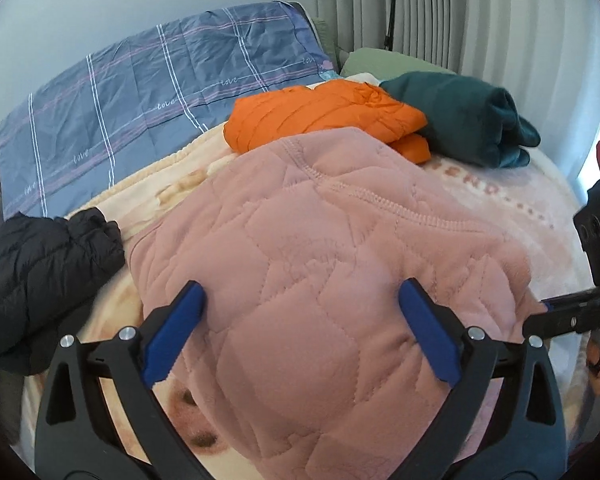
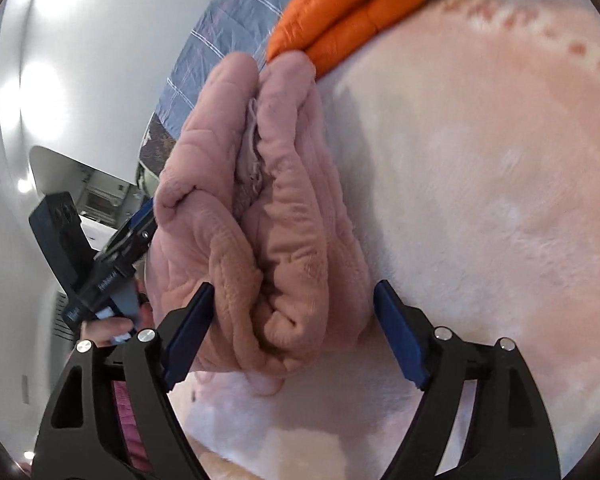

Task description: Fold large clothes

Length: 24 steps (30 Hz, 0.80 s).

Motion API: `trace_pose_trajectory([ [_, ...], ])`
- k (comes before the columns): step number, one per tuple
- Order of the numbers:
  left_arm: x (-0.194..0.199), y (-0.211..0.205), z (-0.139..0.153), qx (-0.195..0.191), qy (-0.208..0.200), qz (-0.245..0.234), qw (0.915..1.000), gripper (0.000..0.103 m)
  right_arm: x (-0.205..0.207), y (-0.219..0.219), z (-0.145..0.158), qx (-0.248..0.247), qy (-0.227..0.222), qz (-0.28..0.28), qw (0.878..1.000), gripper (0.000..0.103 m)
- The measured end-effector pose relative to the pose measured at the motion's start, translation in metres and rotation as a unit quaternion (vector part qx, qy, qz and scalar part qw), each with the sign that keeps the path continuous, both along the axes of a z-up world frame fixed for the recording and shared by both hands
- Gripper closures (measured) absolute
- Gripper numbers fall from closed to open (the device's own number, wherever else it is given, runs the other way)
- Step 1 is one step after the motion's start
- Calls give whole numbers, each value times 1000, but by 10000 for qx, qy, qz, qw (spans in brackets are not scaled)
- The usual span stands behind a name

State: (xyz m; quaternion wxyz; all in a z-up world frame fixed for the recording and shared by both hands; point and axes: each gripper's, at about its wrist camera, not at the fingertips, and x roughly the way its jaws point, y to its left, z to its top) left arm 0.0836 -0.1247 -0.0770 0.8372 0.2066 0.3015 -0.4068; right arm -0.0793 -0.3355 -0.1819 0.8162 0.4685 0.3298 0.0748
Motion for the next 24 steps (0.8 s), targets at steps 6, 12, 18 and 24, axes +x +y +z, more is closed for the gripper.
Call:
trace_pose_trajectory([
  [6, 2, 1, -3, -30, -5, -2, 10000, 3, 15, -10, -1, 260, 14, -13, 9997, 19],
  [12, 3, -1, -3, -39, -3, 0, 10000, 2, 34, -6, 0, 171, 31, 57, 9998, 18],
  [18, 5, -4, -4, -106, 29, -39, 9999, 2, 29, -7, 10, 151, 57, 71, 9998, 18],
  [24, 7, -4, -5, -157, 70, -79, 9998, 2, 31, 3, 24, -267, -3, 155, 9995, 15],
])
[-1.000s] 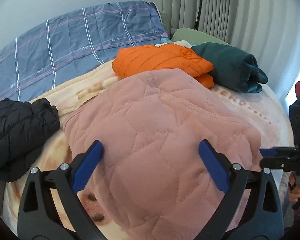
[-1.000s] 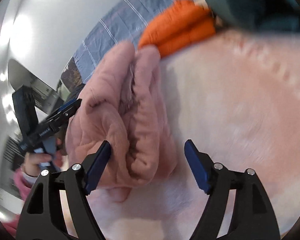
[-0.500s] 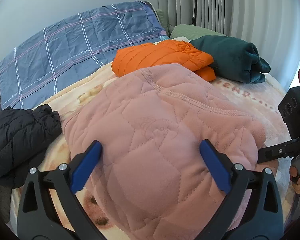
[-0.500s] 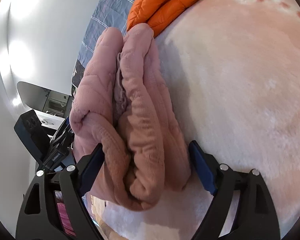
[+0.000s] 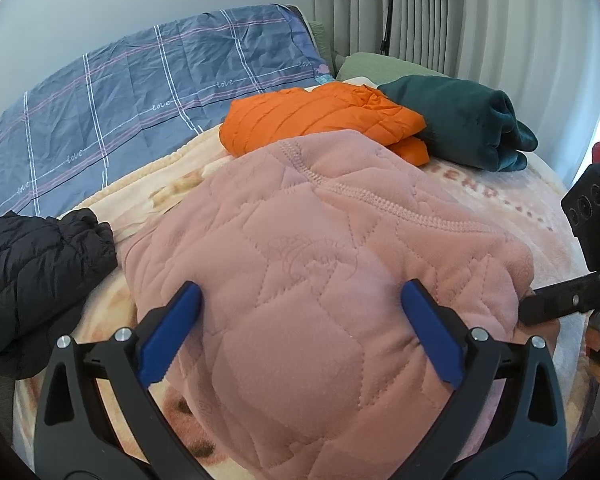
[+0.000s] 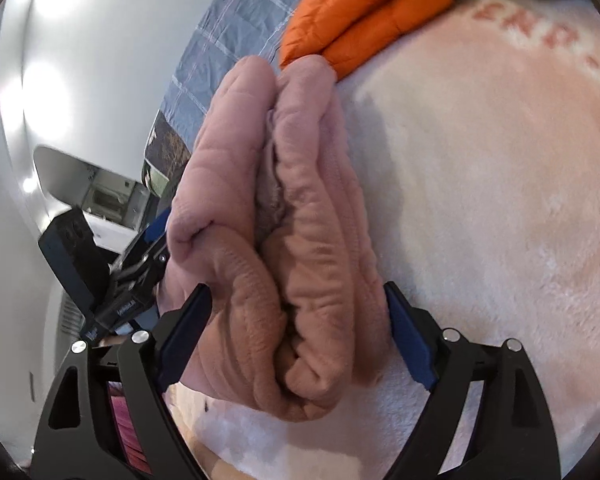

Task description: Fold large clothes

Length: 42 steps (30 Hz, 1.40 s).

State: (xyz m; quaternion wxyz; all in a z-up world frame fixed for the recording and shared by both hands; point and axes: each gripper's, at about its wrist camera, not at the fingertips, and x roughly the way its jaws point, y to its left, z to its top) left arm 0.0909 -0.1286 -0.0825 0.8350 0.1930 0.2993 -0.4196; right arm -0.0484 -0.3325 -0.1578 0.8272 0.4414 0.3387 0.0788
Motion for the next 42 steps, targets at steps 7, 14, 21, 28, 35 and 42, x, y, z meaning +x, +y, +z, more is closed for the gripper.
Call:
trace_pose_trajectory([
  [7, 1, -2, -2, -7, -9, 0, 10000, 2, 5, 7, -3, -129, 39, -2, 9999, 10],
  [14, 1, 0, -2, -27, -25, -7, 10000, 2, -11, 9, 1, -470, 17, -13, 9989, 20],
  [21, 2, -1, -1, -86, 36, 29, 10000, 2, -1, 10, 7, -378, 176, 26, 9991, 13],
  [28, 2, -1, -3, -83, -10, 23, 10000, 2, -5, 8, 1, -431, 173, 162, 9988, 14],
  [35, 2, -1, -3, -130, 34, 7, 9999, 2, -29, -17, 9, -198, -50, -218, 9996, 36],
  [42, 2, -1, -4, -144, 48, -14, 9999, 2, -15, 3, 16, -421, -117, 16, 9990, 5],
])
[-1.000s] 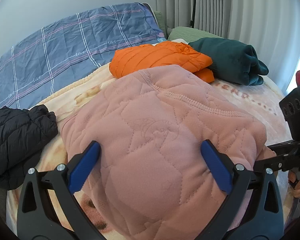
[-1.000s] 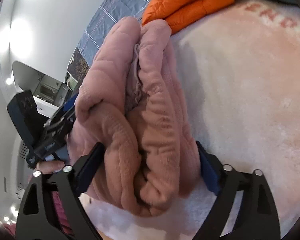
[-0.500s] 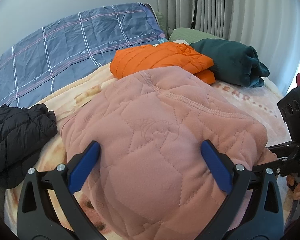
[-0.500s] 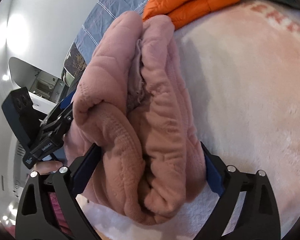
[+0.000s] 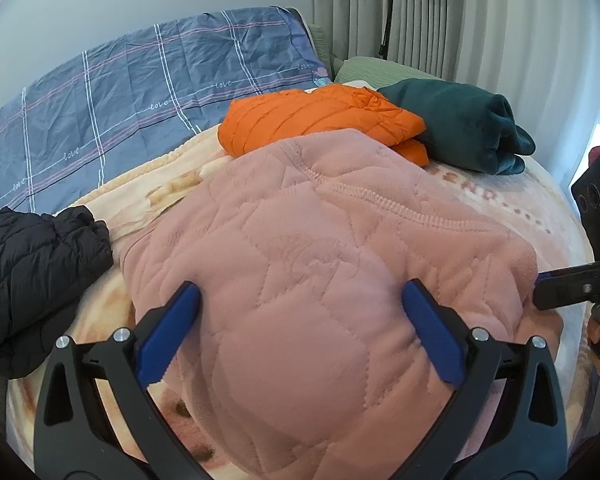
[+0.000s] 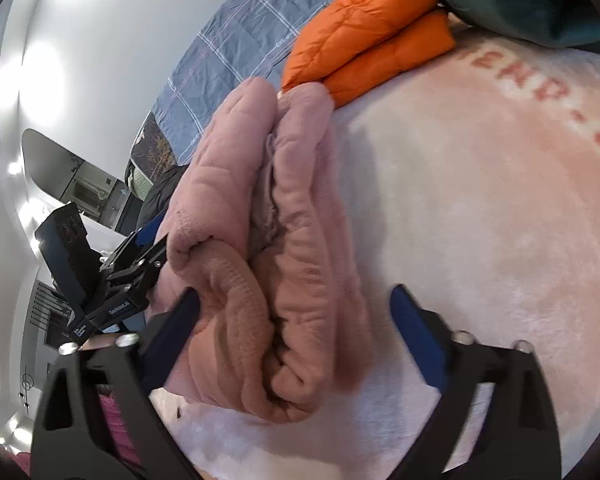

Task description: Fold large clothes

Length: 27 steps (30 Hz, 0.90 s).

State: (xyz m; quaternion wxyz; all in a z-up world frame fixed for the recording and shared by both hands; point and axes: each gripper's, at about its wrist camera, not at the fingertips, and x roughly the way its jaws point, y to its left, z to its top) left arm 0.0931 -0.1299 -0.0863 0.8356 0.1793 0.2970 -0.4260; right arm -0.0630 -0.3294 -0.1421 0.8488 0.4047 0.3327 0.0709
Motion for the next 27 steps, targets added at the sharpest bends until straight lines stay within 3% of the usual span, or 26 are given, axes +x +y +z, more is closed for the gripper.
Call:
trace_pose_trajectory([
  [2, 2, 3, -1, -48, 41, -13, 10000, 2, 6, 12, 2, -128, -2, 142, 9998, 1],
  [5, 6, 10, -3, -158, 153, 0, 9998, 2, 20, 28, -7, -922, 351, 254, 9948, 1],
  [9, 5, 14, -6, -137, 119, 19, 9998, 2, 39, -2, -34, 291, 364, 438, 9980, 1],
  [13, 17, 7, -8, -163, 216, 261, 9993, 2, 51, 1, -29, 289, 476, 255, 9981, 1],
  [14, 19, 5, -6, -189, 255, 288, 9991, 2, 47, 2, -25, 236, 356, 285, 9987, 9],
  [15, 19, 7, -5, -193, 264, 275, 9991, 2, 39, 2, -20, 178, 207, 363, 9990, 26],
  [17, 17, 10, -3, -207, 240, 193, 9993, 2, 27, 1, -17, 86, 67, 382, 9992, 42],
  [22, 12, 36, 8, -611, 352, 205, 9973, 2, 18, -4, -31, 281, 6, 268, 9992, 46],
  [24, 21, 53, 5, -824, 723, 520, 9926, 2, 19, -4, -33, 323, -11, 263, 9991, 45],
  [27, 52, 87, -13, -1351, 1775, 948, 9702, 2, 23, -1, -33, 83, -11, 233, 9997, 41],
])
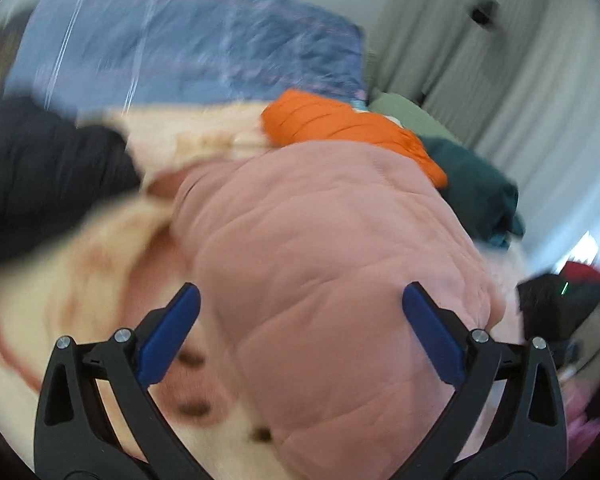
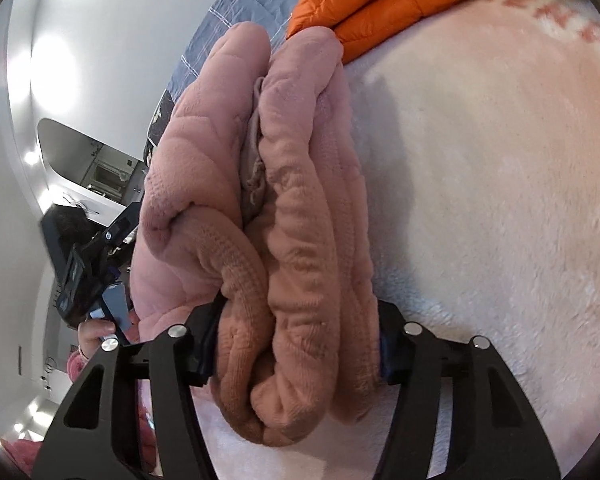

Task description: Fold large clothes

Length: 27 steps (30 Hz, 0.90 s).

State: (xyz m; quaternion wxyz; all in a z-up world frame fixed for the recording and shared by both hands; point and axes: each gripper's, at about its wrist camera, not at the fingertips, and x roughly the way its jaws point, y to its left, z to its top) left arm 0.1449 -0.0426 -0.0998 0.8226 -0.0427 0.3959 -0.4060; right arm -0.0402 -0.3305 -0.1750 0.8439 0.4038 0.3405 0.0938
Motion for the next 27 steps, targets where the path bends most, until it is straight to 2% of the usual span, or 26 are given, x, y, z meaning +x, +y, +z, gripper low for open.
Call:
trace_pose_trajectory([
  [2, 17, 13, -10, -298, 354, 275, 9986, 2, 0, 4, 2, -154, 22, -35, 9999, 39],
  [4, 35, 14, -21, -589, 727, 296, 9952, 2, -6, 4, 2, -200, 39, -52, 9998, 38],
  [6, 56, 9, -38, -938, 1383, 41, 9859, 2, -7, 2, 2, -211, 68, -62, 9997, 37],
  [7, 66, 6, -49, -1144, 1780, -95, 9773, 2, -7, 1, 2, -201, 85, -65, 9997, 36],
  [8, 72, 2, -56, -1240, 1986, -166, 9721, 2, -5, 3, 1, -178, 97, -62, 9998, 35],
  [9, 75, -1, -60, -1247, 2009, -219, 9714, 2, -4, 3, 0, -155, 121, -70, 9998, 32],
  [12, 78, -7, -63, -1257, 1861, -452, 9734, 2, 1, -1, -5, -52, 178, -57, 9998, 27],
  [14, 76, -7, -63, -1262, 1748, -502, 9752, 2, 3, -1, -5, -121, 142, -60, 9998, 28],
  [15, 74, -7, -62, -1249, 1639, -505, 9772, 2, 0, 1, -2, -196, 70, -79, 9998, 37],
  [18, 59, -7, -45, -1162, 1038, -497, 9865, 13, -11, 14, 19, -762, -159, -149, 9969, 51],
  [22, 39, 3, -6, -1275, 327, -459, 9902, 27, -23, 22, 48, -946, -606, -152, 9936, 55],
  [23, 36, 6, 5, -1328, 180, -458, 9899, 29, -26, 27, 63, -1132, -863, -106, 9898, 56],
  [27, 33, 20, 49, -1654, -198, -486, 9848, 29, -24, 37, 104, -1509, -1408, 99, 9784, 56],
])
